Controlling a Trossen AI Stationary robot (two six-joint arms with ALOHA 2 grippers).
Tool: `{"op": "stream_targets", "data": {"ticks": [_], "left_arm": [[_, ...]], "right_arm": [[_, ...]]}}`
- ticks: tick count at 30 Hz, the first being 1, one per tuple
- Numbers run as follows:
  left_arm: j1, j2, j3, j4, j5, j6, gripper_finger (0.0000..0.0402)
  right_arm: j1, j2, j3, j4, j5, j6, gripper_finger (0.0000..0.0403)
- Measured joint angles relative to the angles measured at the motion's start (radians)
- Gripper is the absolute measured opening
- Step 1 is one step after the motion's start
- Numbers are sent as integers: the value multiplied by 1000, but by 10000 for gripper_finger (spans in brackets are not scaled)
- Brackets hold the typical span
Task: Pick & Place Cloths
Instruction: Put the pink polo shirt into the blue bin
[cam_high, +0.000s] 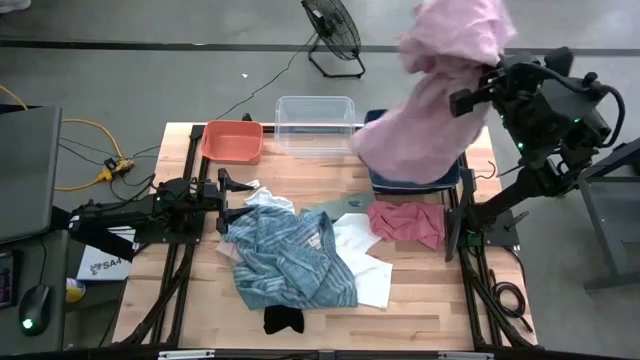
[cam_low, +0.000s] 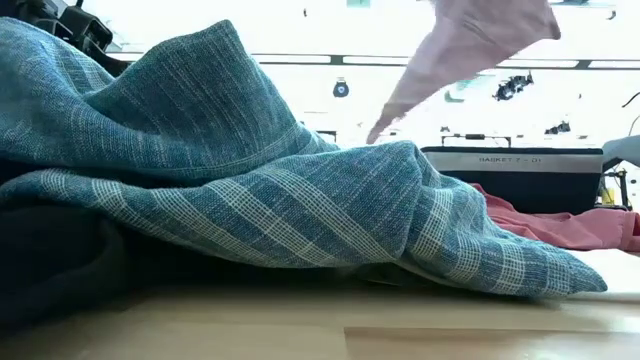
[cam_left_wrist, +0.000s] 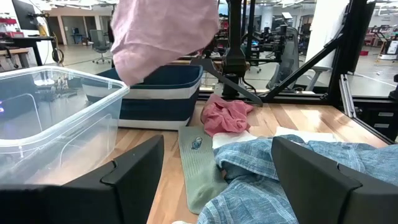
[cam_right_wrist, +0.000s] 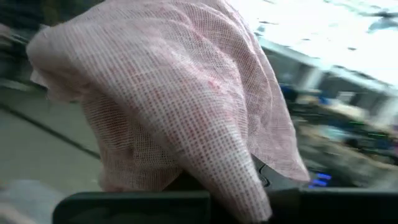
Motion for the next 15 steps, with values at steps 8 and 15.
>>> {"op": "stream_targets", "data": {"ticks": [8, 15], "left_arm": [[0, 0, 0, 0, 0, 0, 292], [0, 0, 0, 0, 0, 0, 292]], "right_arm": [[-114, 15, -1, -28, 1, -25, 5], [-255, 73, -2, -164, -11, -13, 5]]}}
